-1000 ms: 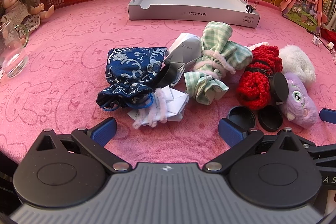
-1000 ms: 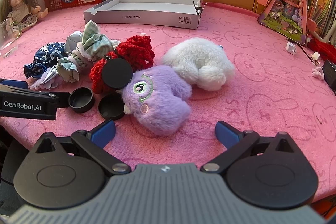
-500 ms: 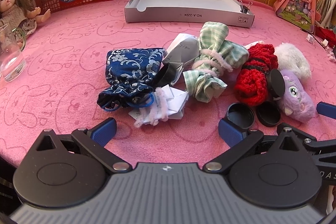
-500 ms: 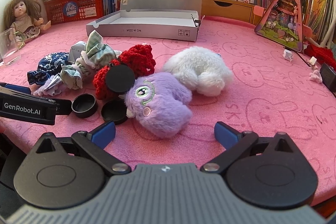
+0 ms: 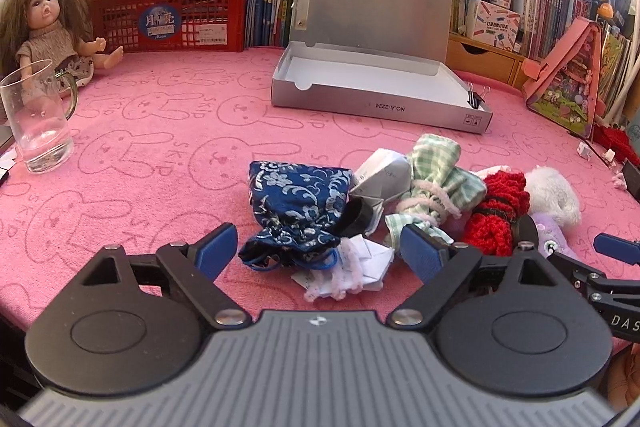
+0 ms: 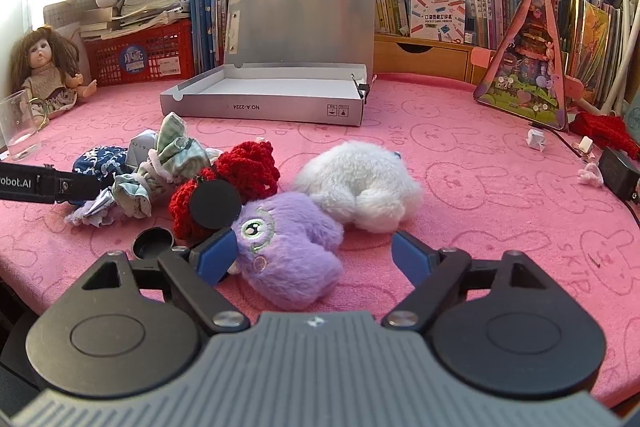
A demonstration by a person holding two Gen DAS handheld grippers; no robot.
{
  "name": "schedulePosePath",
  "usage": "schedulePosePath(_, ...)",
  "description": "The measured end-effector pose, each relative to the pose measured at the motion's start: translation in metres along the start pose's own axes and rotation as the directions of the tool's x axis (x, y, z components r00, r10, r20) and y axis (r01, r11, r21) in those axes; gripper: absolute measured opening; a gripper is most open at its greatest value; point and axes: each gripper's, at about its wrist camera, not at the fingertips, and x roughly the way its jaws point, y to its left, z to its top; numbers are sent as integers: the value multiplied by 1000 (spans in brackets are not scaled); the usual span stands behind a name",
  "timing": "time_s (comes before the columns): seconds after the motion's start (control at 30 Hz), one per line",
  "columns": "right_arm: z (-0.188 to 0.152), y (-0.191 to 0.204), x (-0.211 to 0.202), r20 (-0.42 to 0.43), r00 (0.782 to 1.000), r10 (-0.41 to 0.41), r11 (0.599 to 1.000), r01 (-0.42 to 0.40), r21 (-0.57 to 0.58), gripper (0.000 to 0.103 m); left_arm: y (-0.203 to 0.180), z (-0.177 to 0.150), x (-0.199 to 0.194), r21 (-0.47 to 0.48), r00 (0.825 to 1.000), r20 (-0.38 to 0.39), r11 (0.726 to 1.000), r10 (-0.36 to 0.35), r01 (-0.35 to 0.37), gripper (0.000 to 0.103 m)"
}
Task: Organize objects
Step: 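Reach the left gripper to the blue floral pouch while the right gripper approaches the purple plush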
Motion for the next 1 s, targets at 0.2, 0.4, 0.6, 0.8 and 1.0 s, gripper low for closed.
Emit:
schedulePosePath(0.2,2,4,9,-6,1000,22,1000,-22,-4,88,13,13,15,-4,999,18,999,51,-51,82)
schedulePosePath(0.4,-1,10,22,-32,998,52,999,-52,-4,84,17,10,37,-3,998,-14,998,58,-58,78)
schedulePosePath(0.6,-2,13,29,-44,997,57,998,-56,13,81,18,5,45,-3,997,12,997,73,-73,80)
schedulePosePath(0.8,-1,9,20,-24,999,46,999,-46,11,79,28,10,35,-29,994,48,995,94,-93,79)
schedulePosePath(1.0,1,3,10,3,1000,24,1000,-24,16,76,30,9,30,-11,991,51,993,120,-120,80)
